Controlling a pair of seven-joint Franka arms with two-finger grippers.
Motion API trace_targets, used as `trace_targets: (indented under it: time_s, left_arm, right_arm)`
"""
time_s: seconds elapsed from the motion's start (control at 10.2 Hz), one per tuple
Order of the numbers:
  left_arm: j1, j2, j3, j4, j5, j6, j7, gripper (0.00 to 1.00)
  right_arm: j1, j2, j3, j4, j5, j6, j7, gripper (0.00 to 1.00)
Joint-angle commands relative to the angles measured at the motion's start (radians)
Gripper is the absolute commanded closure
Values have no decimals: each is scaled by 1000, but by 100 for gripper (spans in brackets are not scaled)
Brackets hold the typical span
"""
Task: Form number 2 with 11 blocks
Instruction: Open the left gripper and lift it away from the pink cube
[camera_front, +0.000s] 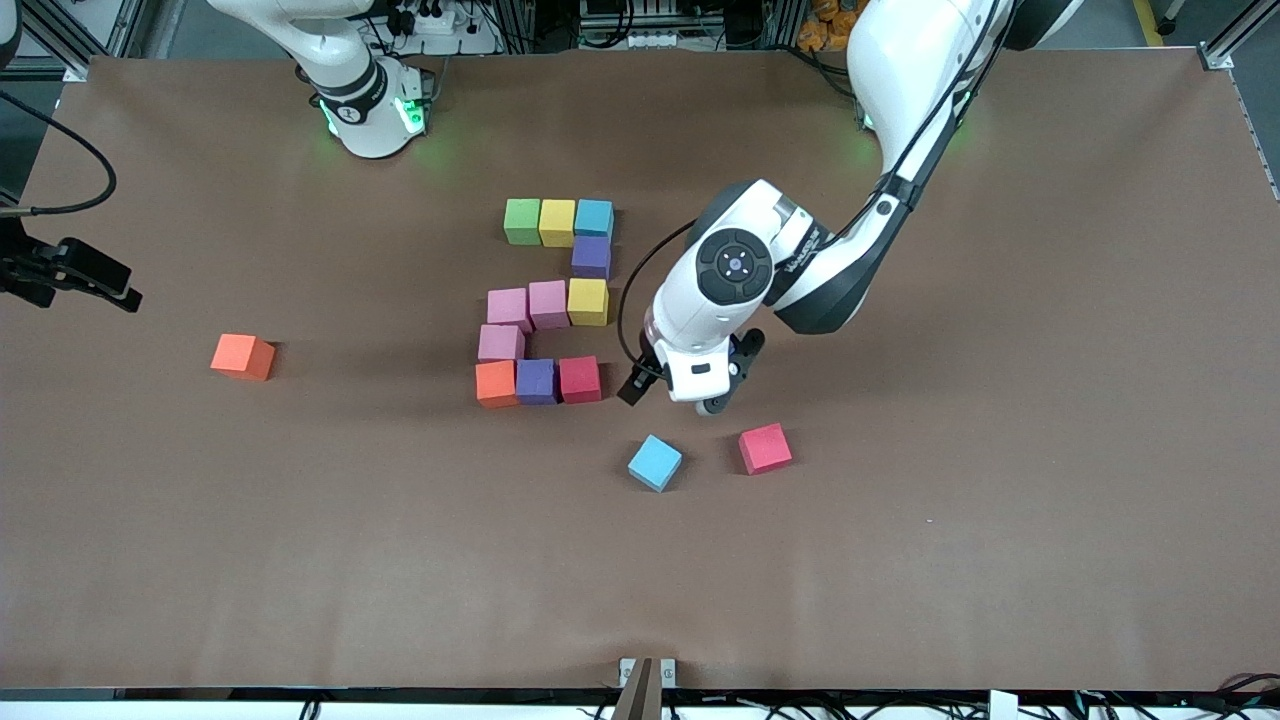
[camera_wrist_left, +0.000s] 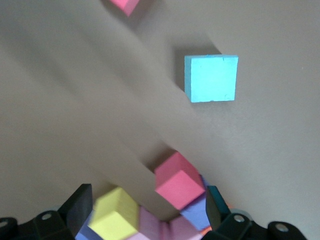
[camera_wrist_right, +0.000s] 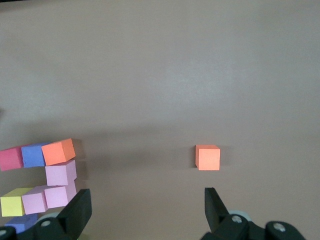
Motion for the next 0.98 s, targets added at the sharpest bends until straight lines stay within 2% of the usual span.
trace_targets:
  time_s: [0.0, 0.29, 0.69, 0.88]
  left_arm:
    - [57, -82, -5, -33, 42, -109, 258, 0]
    - [118, -137, -4, -31, 100, -200, 505, 0]
    - [142, -194, -4, -30, 250, -289, 804, 0]
    - [180, -223, -5, -28, 252, -332, 878, 0]
  right_arm:
    - [-12, 7, 11, 18, 5, -26, -50, 0]
    - [-9, -3, 14, 15, 6, -44, -43, 0]
    - [-5, -8, 17, 15, 11, -51, -43, 0]
    - [-6, -6, 17, 15, 11, -49, -43, 0]
